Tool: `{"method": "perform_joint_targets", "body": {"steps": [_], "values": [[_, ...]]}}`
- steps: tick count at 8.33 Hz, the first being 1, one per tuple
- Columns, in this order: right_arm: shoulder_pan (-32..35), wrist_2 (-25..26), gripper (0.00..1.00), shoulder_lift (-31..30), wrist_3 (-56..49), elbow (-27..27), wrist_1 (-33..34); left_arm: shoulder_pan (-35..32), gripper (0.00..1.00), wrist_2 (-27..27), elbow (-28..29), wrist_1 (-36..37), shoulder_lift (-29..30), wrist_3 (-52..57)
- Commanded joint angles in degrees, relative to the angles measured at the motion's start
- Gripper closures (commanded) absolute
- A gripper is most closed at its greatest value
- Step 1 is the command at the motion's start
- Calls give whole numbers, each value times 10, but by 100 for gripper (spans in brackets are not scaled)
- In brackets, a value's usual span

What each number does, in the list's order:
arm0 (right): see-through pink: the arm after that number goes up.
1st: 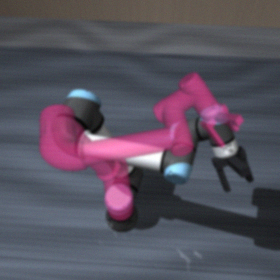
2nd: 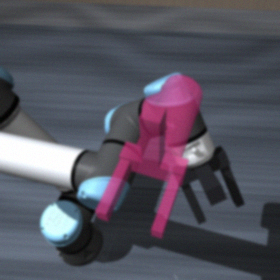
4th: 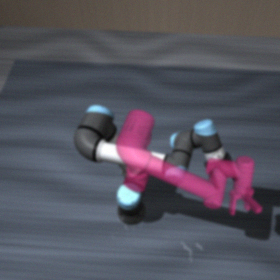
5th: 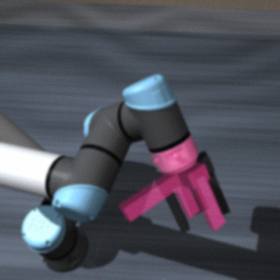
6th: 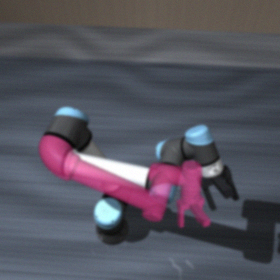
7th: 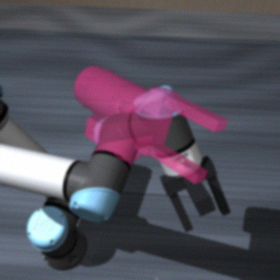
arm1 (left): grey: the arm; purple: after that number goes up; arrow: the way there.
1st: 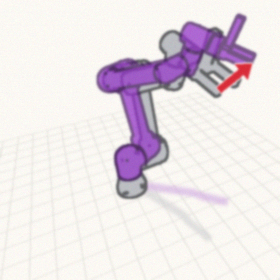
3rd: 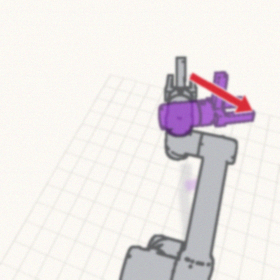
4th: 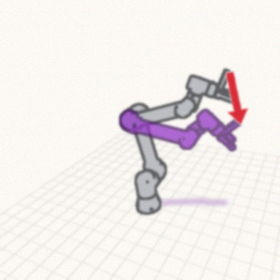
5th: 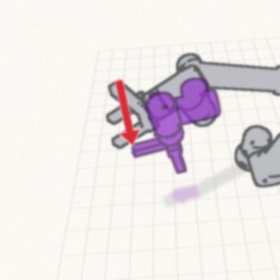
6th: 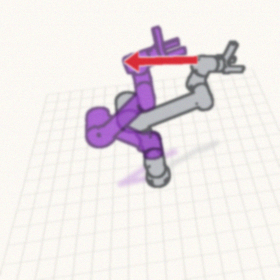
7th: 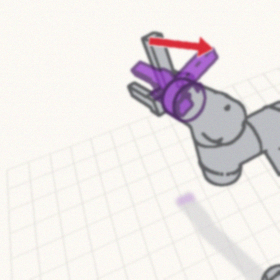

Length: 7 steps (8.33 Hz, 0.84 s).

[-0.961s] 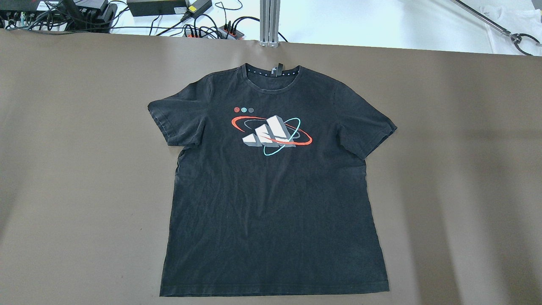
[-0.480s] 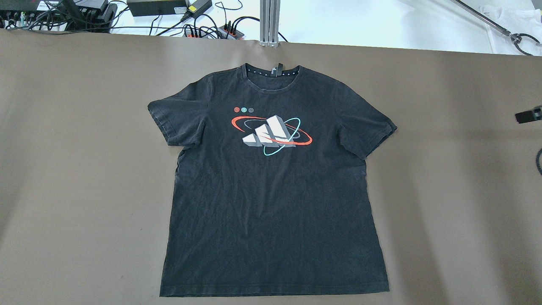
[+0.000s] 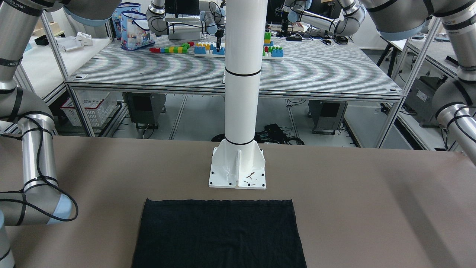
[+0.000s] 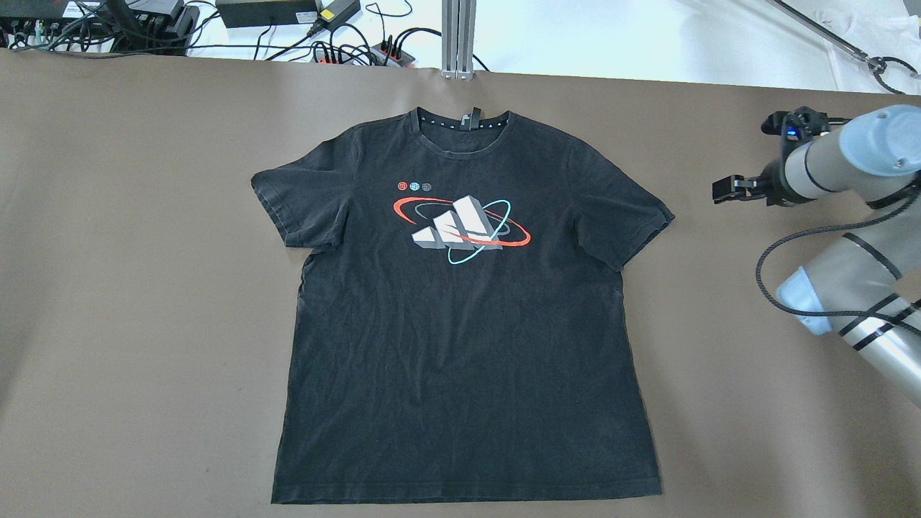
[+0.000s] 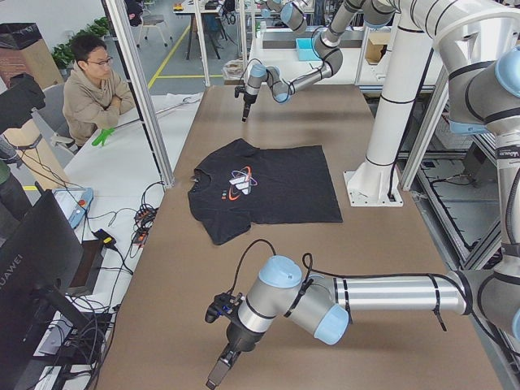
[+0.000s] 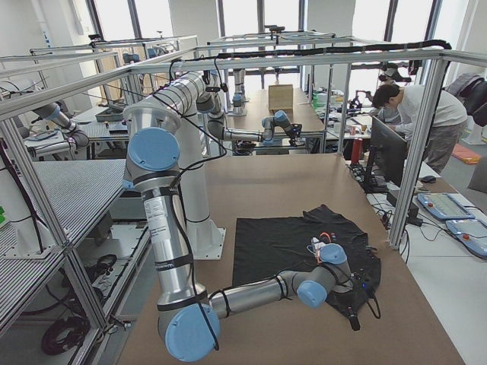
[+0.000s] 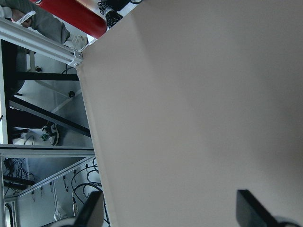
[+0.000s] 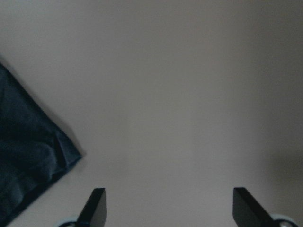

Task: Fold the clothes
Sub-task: 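Move the right gripper in toward the shirt's sleeve nearest it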

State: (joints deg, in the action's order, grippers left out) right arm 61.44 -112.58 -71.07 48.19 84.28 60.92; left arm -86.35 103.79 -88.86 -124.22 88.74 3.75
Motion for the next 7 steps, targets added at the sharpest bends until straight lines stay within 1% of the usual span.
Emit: {"method": "perform_joint_targets", "body": {"steps": [1, 2, 4, 7], "values": [[-29, 17, 15, 66, 62, -121, -77, 0, 0, 1, -1, 0, 2, -11], [-41, 19, 24, 75, 62, -137, -82, 0, 0, 2, -1, 0, 1, -12], [-53, 19, 36, 75, 60, -140, -82, 0, 0, -1, -8, 1, -1, -12], [-55, 18, 40, 80, 60, -141, -81, -1, 0, -1, -9, 1, -2, -12]]}}
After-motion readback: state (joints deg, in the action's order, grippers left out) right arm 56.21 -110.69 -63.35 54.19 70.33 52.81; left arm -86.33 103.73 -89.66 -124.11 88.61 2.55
